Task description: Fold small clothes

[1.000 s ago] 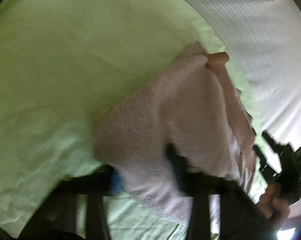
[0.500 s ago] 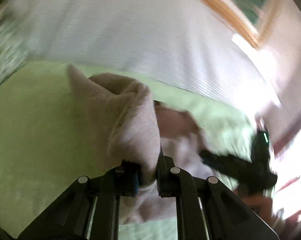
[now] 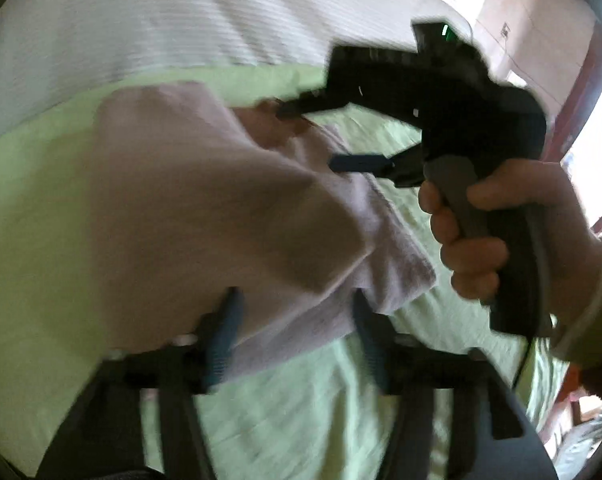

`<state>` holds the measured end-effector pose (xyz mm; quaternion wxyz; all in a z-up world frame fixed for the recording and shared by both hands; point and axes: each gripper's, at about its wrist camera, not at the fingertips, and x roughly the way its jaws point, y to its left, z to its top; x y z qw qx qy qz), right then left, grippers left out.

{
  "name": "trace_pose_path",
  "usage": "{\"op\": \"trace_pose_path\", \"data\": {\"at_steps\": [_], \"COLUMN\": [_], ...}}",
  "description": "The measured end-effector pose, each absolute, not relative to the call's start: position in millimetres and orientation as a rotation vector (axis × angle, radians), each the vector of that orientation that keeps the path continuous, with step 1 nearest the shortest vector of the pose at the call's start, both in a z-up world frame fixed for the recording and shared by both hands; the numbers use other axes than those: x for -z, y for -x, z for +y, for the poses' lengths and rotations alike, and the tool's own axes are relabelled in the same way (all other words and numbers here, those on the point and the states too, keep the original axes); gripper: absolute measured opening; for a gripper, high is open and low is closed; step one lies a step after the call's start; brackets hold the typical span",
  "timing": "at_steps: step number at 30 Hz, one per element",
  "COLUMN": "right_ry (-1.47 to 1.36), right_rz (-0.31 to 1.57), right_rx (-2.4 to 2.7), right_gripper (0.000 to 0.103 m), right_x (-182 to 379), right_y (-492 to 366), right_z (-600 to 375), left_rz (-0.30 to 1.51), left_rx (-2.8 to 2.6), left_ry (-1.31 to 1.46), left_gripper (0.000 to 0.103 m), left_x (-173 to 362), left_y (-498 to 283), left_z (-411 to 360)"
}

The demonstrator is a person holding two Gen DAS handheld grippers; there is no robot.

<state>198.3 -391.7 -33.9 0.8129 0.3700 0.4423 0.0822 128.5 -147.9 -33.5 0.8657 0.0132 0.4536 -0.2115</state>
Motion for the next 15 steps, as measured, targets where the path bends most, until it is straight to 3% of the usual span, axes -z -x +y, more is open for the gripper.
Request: {"op": "trace_pose_path", "data": {"at_steps": [5,13,15], "right_ry": [-0.766,-0.664,-0.657], "right_rz": [0.98,1.07,1.074], "right_rx": [-0.222,-0.288,-0.295], "right_gripper": [0.083,0.083,0.073], "right_x": [46.4,59.0,59.3], "right_y": [-212.9,-239.7,-242.5], "right_z": [-377.5,-348.8,-345.6], "left_rz": [0.945,1.054,1.043], "left_rx": [0.29,0.227,0.211], "left_ry": [-0.048,-0.05,-0.045], "left_gripper": [0.085,0.084,0.079], "left_x": [38.7,84.5,87.6], "left_y": [-113.1,-129.4,-138.8], "left_z": [-99.2,-80.0,-82.1]}}
